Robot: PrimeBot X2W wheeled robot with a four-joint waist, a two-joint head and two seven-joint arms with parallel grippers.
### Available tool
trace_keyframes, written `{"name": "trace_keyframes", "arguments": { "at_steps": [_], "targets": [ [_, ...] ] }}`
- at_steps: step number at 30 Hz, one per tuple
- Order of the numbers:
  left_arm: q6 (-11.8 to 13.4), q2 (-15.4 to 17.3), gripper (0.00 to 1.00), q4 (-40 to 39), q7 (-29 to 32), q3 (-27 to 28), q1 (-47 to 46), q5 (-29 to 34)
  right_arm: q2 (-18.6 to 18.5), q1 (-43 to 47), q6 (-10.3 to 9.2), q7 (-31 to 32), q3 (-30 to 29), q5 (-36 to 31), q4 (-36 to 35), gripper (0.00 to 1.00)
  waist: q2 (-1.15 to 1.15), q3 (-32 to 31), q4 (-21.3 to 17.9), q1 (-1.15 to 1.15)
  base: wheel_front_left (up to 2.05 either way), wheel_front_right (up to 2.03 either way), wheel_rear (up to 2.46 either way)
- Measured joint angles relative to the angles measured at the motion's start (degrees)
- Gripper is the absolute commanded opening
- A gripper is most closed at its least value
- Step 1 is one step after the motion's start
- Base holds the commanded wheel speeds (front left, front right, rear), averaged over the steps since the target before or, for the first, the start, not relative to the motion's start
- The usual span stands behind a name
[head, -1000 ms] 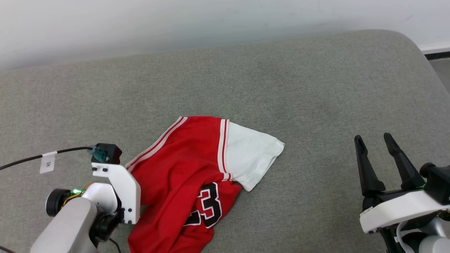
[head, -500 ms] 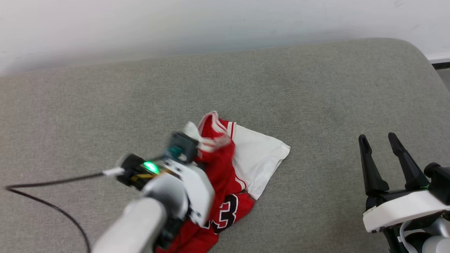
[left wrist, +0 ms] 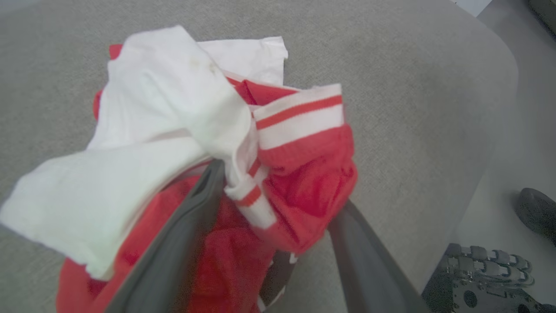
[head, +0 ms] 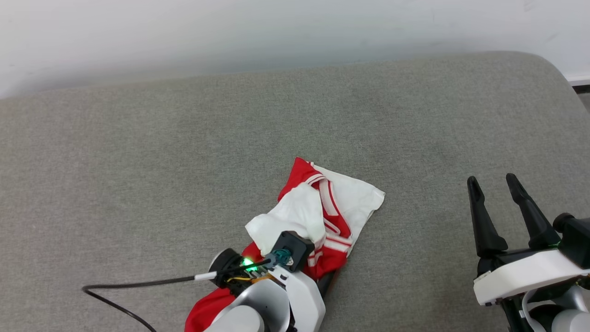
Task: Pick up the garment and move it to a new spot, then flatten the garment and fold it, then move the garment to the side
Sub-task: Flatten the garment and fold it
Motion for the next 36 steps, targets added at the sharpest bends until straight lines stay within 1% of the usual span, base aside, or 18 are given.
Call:
{"name": "trace_keyframes", "arguments": {
  "at_steps": [5, 10, 15, 20, 24, 27, 29, 33, 36],
  "targets": [
    [1.7, -0.2, 1.00, -2.7, -7.4, 1.3, 0.0, 2.0, 0.0, 0.3, 0.00, 0.4, -0.4, 0.0, 0.1, 1.00, 0.00, -1.0, 0.5, 0.00, 0.00, 0.00, 0.00],
    [4.6, -0.1, 1.00, -6.5, -12.2, 3.5, 1.8, 2.3, 0.0, 0.9, 0.00, 0.9, -0.5, -0.1, 0.3, 1.00, 0.00, -2.8, 0.9, 0.00, 0.00, 0.00, 0.00],
    [8.2, 0.4, 1.00, -10.0, -16.4, 7.9, 3.6, 1.6, 0.0, 1.5, 0.00, 1.5, -1.2, 0.0, 0.6, 1.00, 0.00, -4.1, 1.3, 0.00, 0.00, 0.00, 0.00],
    [12.1, 2.6, 1.00, -11.9, -19.6, 14.2, 6.2, -0.5, 0.0, 1.9, 0.00, 3.7, -2.0, 0.3, 2.4, 1.00, 0.00, -4.7, 1.8, 0.00, 0.00, 0.00, 0.00],
    [14.2, 5.6, 1.00, -13.0, -21.3, 18.6, 8.0, -1.2, -0.4, 1.8, 0.00, 6.2, -3.2, 1.8, 4.6, 1.00, 0.00, -4.5, 2.8, 0.00, 0.00, 0.00, 0.00],
    [15.4, 7.2, 1.00, -13.9, -22.1, 20.7, 9.5, -1.5, -1.4, 1.3, 0.00, 9.5, -3.6, 3.6, 7.2, 1.00, 0.00, -4.0, 3.8, 0.00, 0.00, 0.00, 0.00],
    [16.1, 7.8, 1.00, -15.0, -22.4, 21.4, 10.1, -1.4, -2.8, -0.1, 0.00, 13.2, -3.7, 5.0, 9.8, 1.00, 0.00, -3.5, 4.5, 0.00, 0.00, 0.00, 0.00],
    [16.7, 8.0, 1.00, -17.3, -22.9, 21.2, 10.3, -0.8, -6.5, -4.8, -0.01, 21.4, -3.1, 9.1, 15.7, 1.00, 0.00, -2.3, 6.6, 0.00, 0.00, 0.00, 0.00],
    [16.8, 7.6, 1.00, -18.3, -23.1, 20.6, 10.1, -0.3, -9.1, -9.0, 0.00, 27.4, -1.2, 11.1, 20.1, 1.00, 0.00, -1.1, 8.5, 0.00, 0.00, 0.00, 0.00]
  ]
}}
